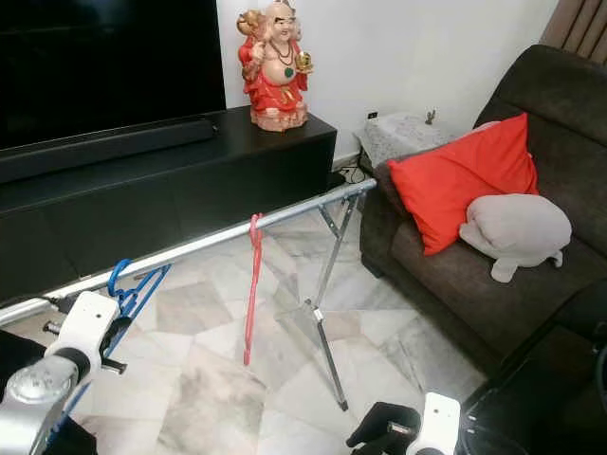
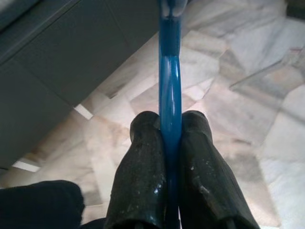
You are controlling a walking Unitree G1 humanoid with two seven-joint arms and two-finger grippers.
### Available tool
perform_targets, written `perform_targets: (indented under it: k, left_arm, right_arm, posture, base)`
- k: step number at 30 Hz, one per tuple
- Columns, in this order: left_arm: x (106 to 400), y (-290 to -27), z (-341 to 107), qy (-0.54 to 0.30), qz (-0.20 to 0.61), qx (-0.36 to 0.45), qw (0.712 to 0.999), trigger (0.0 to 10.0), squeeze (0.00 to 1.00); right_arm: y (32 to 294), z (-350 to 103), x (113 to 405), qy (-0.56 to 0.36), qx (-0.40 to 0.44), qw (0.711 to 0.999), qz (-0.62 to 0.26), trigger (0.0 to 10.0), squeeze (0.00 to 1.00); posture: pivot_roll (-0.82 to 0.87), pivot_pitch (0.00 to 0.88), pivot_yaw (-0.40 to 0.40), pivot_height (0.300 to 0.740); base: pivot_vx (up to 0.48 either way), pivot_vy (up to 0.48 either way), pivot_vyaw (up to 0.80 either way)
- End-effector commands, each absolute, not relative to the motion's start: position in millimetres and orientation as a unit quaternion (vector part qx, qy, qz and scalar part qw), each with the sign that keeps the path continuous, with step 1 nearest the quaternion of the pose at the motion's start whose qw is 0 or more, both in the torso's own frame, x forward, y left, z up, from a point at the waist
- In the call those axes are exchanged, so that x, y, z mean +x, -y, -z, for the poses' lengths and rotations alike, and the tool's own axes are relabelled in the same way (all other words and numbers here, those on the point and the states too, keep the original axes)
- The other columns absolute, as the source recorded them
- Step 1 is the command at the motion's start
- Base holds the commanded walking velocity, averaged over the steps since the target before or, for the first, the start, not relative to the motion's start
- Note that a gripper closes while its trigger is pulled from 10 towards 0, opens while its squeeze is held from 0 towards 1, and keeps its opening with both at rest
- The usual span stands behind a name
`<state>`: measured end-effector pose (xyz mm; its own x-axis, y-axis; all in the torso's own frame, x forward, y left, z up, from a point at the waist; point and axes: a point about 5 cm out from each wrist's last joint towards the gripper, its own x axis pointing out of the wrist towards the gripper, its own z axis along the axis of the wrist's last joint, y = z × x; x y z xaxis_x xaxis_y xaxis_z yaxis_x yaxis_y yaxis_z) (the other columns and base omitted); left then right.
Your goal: Hang hanger
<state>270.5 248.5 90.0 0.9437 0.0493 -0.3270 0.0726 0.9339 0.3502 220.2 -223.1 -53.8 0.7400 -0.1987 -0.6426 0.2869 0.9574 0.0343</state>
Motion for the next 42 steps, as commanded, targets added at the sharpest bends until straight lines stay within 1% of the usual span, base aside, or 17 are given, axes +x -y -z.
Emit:
perform_targets:
  k: [1, 6, 10, 14, 18, 24, 25, 29, 36, 37, 38, 39, 40, 41, 42]
  left_arm:
    - [265.5, -248.1, -95.3, -0.146, 0.003, 0.164, 0.976, 0.0, 0.00]
    - [259.1, -250.0, -101.1, -0.123, -0.013, 0.140, 0.982, 0.0, 0.00]
    - [254.9, -251.2, -102.9, -0.113, -0.025, 0.137, 0.984, 0.0, 0.00]
    - [252.6, -257.3, -103.9, -0.110, -0.066, 0.129, 0.983, 0.0, 0.00]
    - [247.4, -257.1, -99.2, -0.118, -0.070, 0.128, 0.982, 0.0, 0.00]
    - [228.1, -252.9, -88.4, -0.113, -0.060, 0.123, 0.984, 0.0, 0.00]
    - [224.2, -250.9, -86.4, -0.106, -0.053, 0.112, 0.987, 0.0, 0.00]
    - [213.6, -254.0, -82.3, -0.087, -0.082, 0.084, 0.989, 0.0, 0.00]
    - [206.1, -253.4, -66.7, -0.105, -0.071, 0.114, 0.985, 0.0, 0.00]
    - [201.7, -254.9, -55.7, -0.128, -0.071, 0.102, 0.984, 0.3, 0.00]
    - [199.9, -255.5, -48.8, -0.146, -0.065, 0.110, 0.981, 1.3, 0.00]
    - [198.6, -256.1, -44.4, -0.157, -0.061, 0.117, 0.979, 1.3, 0.00]
    - [196.0, -257.6, -34.6, -0.178, -0.057, 0.122, 0.975, 9.6, 0.00]
    - [194.1, -258.6, -28.3, -0.191, -0.054, 0.125, 0.972, 9.6, 0.00]
    - [192.5, -259.8, -21.9, -0.204, -0.054, 0.122, 0.970, 10.0, 0.00]
  right_arm:
    - [225.2, 54.9, 217.7, -0.339, 0.066, 0.929, 0.135, 10.0, 0.00]
    - [224.8, 55.4, 217.0, -0.340, 0.064, 0.929, 0.133, 10.0, 0.00]
    - [225.0, 55.7, 216.4, -0.340, 0.062, 0.929, 0.132, 10.0, 0.00]
    - [224.8, 55.3, 217.1, -0.340, 0.061, 0.929, 0.131, 10.0, 0.00]
    - [224.8, 55.4, 217.0, -0.341, 0.061, 0.929, 0.130, 10.0, 0.00]
    - [225.7, 56.7, 214.6, -0.344, 0.059, 0.928, 0.131, 10.0, 0.00]
    - [225.7, 57.1, 213.8, -0.345, 0.059, 0.927, 0.132, 10.0, 0.00]
    - [225.7, 57.9, 212.5, -0.346, 0.060, 0.927, 0.134, 10.0, 0.00]
    - [223.1, 55.7, 217.0, -0.340, 0.059, 0.929, 0.132, 10.0, 0.00]
    - [222.6, 54.2, 219.5, -0.336, 0.060, 0.931, 0.131, 10.0, 0.00]
    - [222.4, 53.6, 220.4, -0.334, 0.060, 0.931, 0.131, 10.0, 0.00]
    - [222.3, 53.3, 220.9, -0.333, 0.059, 0.932, 0.131, 10.0, 0.00]
    - [222.2, 52.7, 221.8, -0.331, 0.059, 0.932, 0.131, 10.0, 0.00]
    - [222.2, 52.3, 222.3, -0.330, 0.059, 0.933, 0.131, 10.0, 0.00]
    - [222.2, 52.0, 222.6, -0.329, 0.059, 0.933, 0.131, 10.0, 0.00]
  posture:
    - [0.19, 0.000, -0.059, 0.740]
    - [0.20, 0.000, -0.067, 0.740]
    - [0.21, 0.000, -0.071, 0.740]
    - [0.21, 0.000, -0.075, 0.740]
    - [0.21, 0.000, -0.077, 0.740]
    - [0.21, 0.000, -0.079, 0.740]
    - [0.21, 0.000, -0.079, 0.740]
    - [0.21, 0.000, -0.077, 0.740]
    - [0.21, 0.000, -0.076, 0.740]
    - [0.21, 0.000, -0.075, 0.740]
    - [0.21, 0.000, -0.075, 0.740]
    - [0.21, 0.000, -0.074, 0.740]
    - [0.21, 0.000, -0.073, 0.740]
    - [0.21, 0.000, -0.073, 0.740]
    - [0.21, 0.000, -0.070, 0.740]
  base:
    - [0.000, 0.000, 0.00]
    - [0.000, 0.000, 0.00]
    - [0.000, 0.000, 0.00]
    - [0.000, 0.000, 0.00]
    - [0.000, 0.000, 0.00]
    - [0.000, 0.000, 0.00]
    - [0.000, 0.000, 0.00]
    - [0.000, 0.000, 0.00]
    - [0.000, 0.000, 0.00]
    - [0.000, 0.000, 0.00]
    - [0.000, 0.000, 0.00]
    - [0.000, 0.000, 0.00]
    - [0.000, 0.000, 0.00]
    - [0.000, 0.000, 0.00]
    - [0.000, 0.000, 0.00]
